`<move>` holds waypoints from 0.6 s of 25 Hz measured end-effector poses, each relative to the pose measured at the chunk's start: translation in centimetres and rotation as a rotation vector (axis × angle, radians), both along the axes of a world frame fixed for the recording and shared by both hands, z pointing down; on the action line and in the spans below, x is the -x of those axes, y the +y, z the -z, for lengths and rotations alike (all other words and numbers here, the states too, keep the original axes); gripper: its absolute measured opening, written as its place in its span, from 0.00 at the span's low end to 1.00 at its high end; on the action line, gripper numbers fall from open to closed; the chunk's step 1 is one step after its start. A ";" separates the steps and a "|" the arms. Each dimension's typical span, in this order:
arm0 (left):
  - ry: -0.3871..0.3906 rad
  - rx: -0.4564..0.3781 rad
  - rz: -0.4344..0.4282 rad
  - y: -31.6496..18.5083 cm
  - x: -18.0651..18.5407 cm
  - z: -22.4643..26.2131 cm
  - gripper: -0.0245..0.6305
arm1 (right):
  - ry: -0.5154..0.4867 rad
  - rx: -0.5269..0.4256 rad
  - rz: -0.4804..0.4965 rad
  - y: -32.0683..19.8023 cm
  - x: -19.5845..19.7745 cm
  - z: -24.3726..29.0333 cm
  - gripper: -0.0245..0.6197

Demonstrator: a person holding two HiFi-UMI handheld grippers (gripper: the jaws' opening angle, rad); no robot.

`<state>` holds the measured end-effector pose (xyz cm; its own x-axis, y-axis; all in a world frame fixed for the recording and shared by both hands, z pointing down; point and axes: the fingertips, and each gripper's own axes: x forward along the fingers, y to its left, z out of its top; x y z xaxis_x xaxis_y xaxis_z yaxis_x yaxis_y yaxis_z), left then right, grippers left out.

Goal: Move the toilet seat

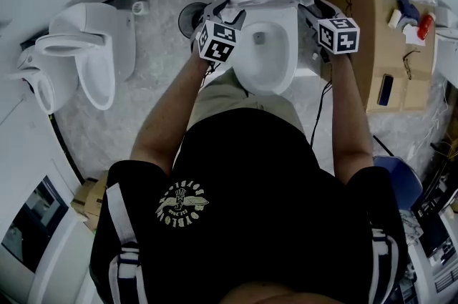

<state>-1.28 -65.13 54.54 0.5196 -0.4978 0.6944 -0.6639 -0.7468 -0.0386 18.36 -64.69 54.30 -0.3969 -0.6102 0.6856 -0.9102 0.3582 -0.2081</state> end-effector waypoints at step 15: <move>-0.033 -0.011 0.012 -5.4 0.1 -0.6 0.36 | 0.039 -0.016 -0.046 -5.4 0.1 -0.5 0.44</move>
<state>-1.34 -70.50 55.18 0.4905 -0.5115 0.7055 -0.6706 -0.7386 -0.0692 18.26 -70.08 54.77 -0.3414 -0.6381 0.6901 -0.9330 0.3187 -0.1669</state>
